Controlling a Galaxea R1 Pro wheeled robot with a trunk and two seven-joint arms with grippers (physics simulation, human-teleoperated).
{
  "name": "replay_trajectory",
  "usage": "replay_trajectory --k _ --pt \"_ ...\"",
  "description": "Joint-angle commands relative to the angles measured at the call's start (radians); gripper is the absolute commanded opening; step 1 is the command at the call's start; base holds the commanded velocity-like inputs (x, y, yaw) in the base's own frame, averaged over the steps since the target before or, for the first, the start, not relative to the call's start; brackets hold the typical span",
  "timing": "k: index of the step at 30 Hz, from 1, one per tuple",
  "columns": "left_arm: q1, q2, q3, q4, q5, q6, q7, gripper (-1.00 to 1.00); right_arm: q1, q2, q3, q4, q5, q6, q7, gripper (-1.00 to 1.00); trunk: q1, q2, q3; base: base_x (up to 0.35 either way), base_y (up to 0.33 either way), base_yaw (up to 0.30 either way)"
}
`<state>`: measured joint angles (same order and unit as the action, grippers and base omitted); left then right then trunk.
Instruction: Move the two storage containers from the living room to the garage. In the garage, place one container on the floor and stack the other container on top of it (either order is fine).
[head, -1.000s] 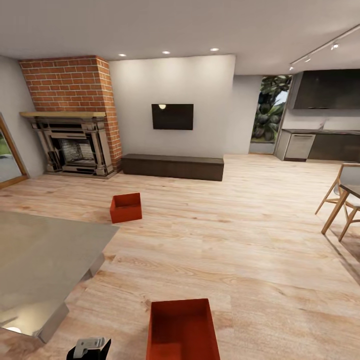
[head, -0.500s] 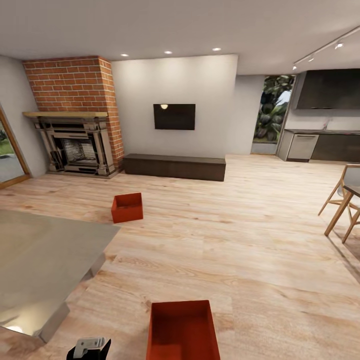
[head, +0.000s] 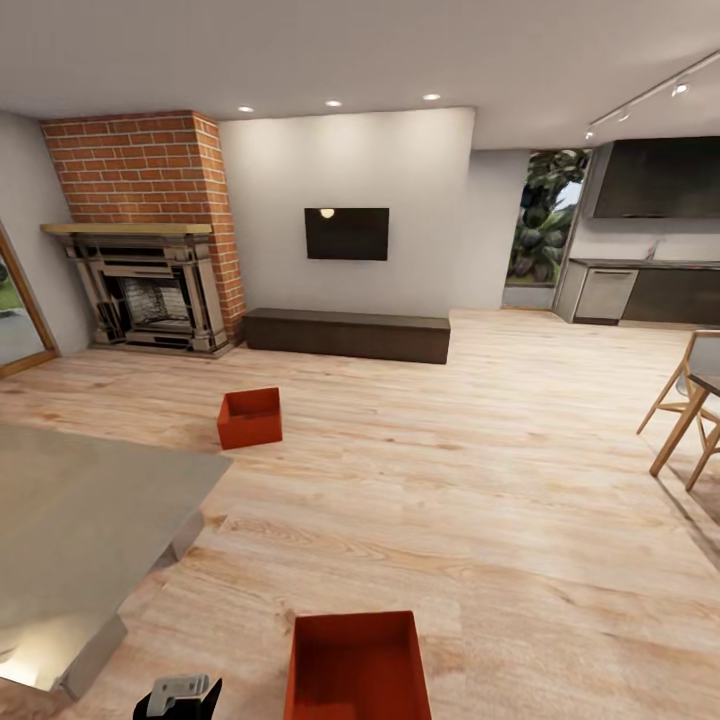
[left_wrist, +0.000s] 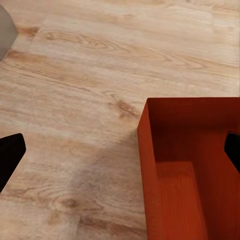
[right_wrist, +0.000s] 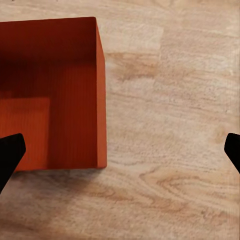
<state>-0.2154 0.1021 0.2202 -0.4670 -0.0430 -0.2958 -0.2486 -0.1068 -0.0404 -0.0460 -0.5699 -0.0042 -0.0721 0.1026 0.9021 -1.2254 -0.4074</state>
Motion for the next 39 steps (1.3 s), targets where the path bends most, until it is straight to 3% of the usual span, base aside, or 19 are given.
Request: replay_trajectory --k 1,10,39 --pt "-0.001 -0.001 0.008 0.001 -0.005 -0.002 -0.009 1.0 -0.001 0.001 -0.005 0.001 0.0 -0.003 0.008 1.0 0.0 -0.001 -0.001 0.189 -0.004 0.0" --pt "-0.001 -0.001 0.008 0.001 -0.005 -0.003 -0.009 1.0 -0.001 0.001 -0.005 0.001 0.0 -0.003 0.008 1.0 0.0 -0.001 -0.001 0.156 -0.001 0.0" --pt "-0.001 -0.001 0.008 0.001 -0.005 -0.003 -0.009 1.0 -0.001 0.001 -0.005 0.001 0.0 -0.003 0.008 1.0 0.0 -0.001 -0.001 0.004 0.0 0.044"
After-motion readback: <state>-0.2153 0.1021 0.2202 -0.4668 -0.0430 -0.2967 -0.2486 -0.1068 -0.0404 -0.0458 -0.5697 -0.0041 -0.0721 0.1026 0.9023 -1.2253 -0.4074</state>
